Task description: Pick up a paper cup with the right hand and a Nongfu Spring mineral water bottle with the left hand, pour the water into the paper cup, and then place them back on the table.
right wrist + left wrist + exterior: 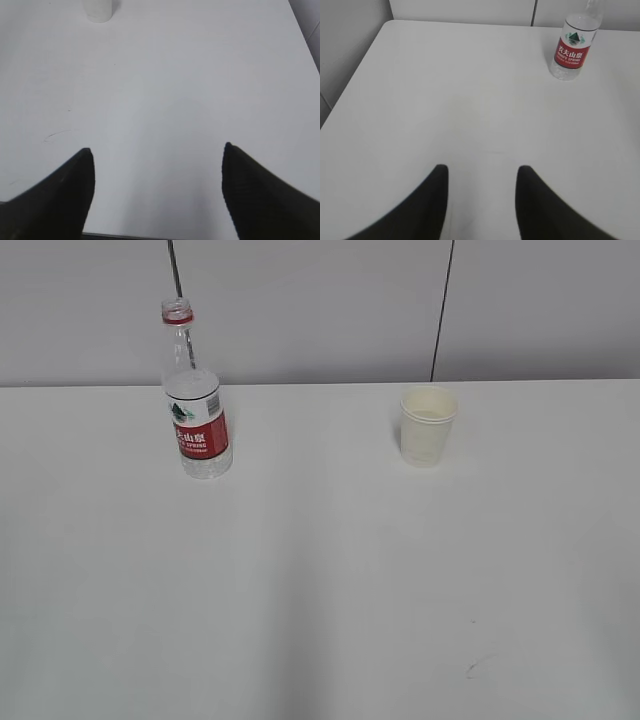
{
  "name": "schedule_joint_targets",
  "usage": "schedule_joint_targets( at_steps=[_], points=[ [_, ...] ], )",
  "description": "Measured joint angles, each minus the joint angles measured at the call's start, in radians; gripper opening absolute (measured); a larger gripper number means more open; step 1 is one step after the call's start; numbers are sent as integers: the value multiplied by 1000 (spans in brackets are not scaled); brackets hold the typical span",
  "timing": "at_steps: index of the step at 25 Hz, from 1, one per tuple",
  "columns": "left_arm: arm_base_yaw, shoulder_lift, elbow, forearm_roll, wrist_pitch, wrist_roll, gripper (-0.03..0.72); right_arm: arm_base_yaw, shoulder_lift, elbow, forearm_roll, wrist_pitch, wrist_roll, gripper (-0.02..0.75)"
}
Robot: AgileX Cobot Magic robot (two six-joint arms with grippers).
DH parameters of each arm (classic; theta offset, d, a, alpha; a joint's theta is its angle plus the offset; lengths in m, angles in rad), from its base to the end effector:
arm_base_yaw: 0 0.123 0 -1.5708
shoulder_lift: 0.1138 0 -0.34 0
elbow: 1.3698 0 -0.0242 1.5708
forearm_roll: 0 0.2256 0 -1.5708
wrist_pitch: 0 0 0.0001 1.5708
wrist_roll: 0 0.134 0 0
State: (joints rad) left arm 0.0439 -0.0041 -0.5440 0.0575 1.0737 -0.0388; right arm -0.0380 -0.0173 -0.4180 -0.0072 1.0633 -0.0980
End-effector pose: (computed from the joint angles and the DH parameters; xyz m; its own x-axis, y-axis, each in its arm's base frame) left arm -0.0498 0.0046 0.2568 -0.4224 -0.0299 -0.9059 -0.0943 0.9955 0.0111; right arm -0.0402 0.0007 0.2202 -0.5162 -0.0818 -0.8526 -0.0090 0.9959 -0.0901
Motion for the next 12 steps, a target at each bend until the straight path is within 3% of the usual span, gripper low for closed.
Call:
schedule_joint_targets(
  at_steps=[12],
  points=[
    [0,-9,0,-1,0,0,251,-19,0,0,0,-2,0,585]
  ],
)
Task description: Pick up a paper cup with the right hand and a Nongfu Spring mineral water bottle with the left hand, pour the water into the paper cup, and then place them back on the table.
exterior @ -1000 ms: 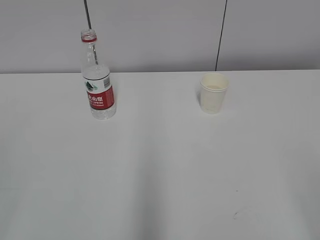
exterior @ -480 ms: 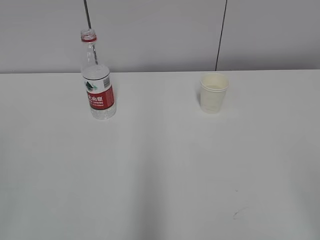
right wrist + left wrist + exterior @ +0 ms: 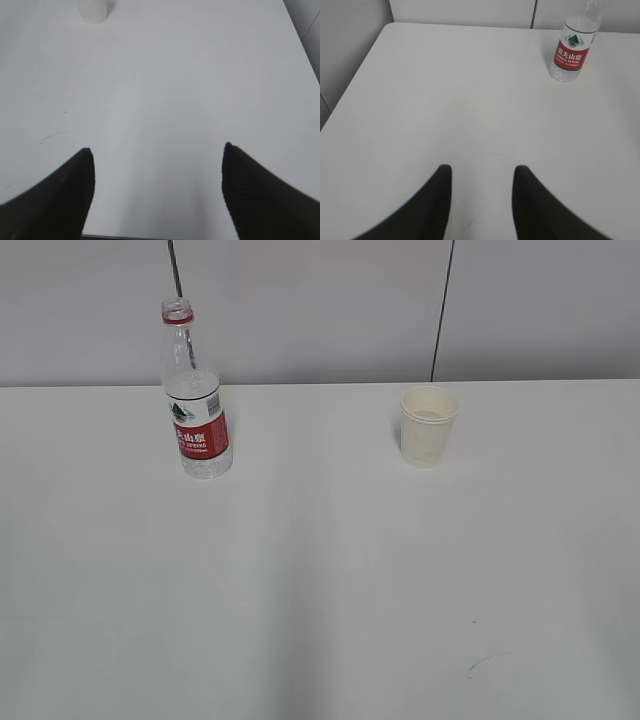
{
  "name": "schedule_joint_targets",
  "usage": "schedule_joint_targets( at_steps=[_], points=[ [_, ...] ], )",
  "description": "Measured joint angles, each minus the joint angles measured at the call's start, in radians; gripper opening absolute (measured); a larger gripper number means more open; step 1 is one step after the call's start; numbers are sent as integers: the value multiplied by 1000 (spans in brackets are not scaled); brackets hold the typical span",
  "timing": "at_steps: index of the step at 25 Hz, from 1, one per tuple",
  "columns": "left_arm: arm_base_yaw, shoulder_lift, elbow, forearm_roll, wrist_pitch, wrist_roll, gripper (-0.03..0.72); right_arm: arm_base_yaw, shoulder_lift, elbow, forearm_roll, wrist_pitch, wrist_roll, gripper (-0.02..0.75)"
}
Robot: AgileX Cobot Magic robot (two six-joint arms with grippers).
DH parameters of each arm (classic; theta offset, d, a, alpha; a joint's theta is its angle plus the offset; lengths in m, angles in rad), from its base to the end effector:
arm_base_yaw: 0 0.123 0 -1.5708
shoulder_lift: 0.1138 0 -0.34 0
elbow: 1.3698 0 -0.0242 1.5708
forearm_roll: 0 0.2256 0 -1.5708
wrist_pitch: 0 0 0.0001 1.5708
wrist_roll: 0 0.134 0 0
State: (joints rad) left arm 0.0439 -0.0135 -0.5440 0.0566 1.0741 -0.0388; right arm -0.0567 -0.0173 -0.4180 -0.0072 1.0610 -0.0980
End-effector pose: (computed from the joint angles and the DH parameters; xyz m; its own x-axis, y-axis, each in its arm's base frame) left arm -0.0511 0.0044 0.2562 -0.4142 -0.0300 -0.9097 -0.0939 0.9955 0.0099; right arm -0.0400 0.0014 0.2205 -0.5157 -0.0722 -0.8537 0.0099 0.9959 -0.0902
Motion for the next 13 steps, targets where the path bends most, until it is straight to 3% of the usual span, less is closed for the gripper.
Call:
schedule_joint_targets(
  at_steps=[13],
  points=[
    [0,0,0,0,0,0,245,0,0,0,0,0,0,585]
  ],
)
